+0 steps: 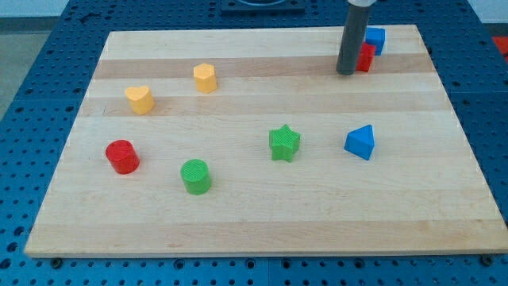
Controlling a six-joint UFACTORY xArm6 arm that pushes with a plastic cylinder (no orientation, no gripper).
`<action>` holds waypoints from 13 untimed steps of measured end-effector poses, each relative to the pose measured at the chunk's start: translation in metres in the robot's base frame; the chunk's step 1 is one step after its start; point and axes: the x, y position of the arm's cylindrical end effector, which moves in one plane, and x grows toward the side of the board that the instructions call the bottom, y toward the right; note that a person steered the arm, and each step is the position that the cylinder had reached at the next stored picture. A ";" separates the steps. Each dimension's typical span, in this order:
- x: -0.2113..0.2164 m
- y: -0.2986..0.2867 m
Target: Point your arm to the center
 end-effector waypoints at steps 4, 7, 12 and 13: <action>-0.011 0.032; 0.064 0.039; 0.119 -0.002; 0.094 -0.070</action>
